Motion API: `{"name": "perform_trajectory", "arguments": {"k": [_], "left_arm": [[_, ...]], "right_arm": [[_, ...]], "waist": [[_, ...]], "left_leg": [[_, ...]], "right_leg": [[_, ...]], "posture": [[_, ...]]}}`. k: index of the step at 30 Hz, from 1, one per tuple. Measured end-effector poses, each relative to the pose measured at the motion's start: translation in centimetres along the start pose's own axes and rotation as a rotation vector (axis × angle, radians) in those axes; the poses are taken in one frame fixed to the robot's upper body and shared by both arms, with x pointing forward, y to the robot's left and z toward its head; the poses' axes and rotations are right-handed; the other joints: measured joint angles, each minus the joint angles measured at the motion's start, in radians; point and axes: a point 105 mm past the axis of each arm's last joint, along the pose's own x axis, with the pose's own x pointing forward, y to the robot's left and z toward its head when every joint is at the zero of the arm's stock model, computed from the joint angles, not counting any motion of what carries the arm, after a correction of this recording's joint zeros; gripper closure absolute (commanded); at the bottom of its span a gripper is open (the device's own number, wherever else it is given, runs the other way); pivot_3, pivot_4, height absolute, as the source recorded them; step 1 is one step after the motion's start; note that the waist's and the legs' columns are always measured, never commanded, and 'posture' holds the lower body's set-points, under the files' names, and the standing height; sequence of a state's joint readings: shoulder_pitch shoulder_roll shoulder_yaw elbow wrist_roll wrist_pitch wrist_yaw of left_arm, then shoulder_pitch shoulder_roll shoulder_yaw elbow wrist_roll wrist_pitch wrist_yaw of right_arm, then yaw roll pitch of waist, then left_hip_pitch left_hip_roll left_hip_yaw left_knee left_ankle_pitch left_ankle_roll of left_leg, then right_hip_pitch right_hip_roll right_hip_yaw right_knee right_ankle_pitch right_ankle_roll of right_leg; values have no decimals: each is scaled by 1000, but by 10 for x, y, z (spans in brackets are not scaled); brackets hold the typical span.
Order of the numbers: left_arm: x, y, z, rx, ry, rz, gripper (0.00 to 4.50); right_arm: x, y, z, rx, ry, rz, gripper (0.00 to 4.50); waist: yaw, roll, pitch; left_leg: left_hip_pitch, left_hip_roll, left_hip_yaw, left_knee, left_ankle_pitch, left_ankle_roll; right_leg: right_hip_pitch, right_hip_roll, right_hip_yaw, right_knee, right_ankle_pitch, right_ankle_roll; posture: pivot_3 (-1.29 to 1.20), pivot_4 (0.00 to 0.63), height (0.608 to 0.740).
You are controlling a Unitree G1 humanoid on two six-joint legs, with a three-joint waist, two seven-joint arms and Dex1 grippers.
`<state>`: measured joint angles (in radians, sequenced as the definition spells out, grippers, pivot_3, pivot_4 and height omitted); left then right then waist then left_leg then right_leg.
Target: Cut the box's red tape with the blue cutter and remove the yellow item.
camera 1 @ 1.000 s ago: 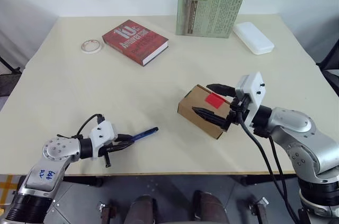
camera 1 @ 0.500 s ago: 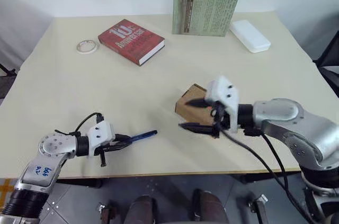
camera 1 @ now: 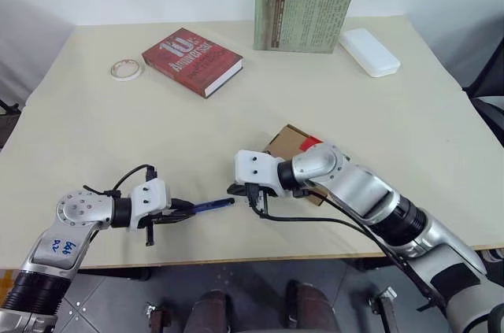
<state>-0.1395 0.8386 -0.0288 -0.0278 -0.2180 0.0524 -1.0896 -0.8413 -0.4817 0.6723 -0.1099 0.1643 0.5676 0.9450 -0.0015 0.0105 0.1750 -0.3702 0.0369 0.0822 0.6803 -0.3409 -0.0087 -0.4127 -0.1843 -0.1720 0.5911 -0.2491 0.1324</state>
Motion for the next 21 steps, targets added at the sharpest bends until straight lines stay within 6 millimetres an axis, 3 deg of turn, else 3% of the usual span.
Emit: {"name": "perform_trajectory", "arguments": {"k": [7,21], "left_arm": [[0,1,0,3,2,3,4106],[0,1,0,4,5,7,4106]], "right_arm": [[14,3,-12,-46,34,62,4488],[51,6,10,-88,-34,124,4488]], "waist": [[0,0,0],[0,0,0]], "left_leg": [[0,0,0,0,0,0],[1,0,1,0,0,0]], "right_leg": [[0,0,0,0,0,0],[0,0,1,2,0,0]], "posture": [[0,150,740],[0,150,740]]}}
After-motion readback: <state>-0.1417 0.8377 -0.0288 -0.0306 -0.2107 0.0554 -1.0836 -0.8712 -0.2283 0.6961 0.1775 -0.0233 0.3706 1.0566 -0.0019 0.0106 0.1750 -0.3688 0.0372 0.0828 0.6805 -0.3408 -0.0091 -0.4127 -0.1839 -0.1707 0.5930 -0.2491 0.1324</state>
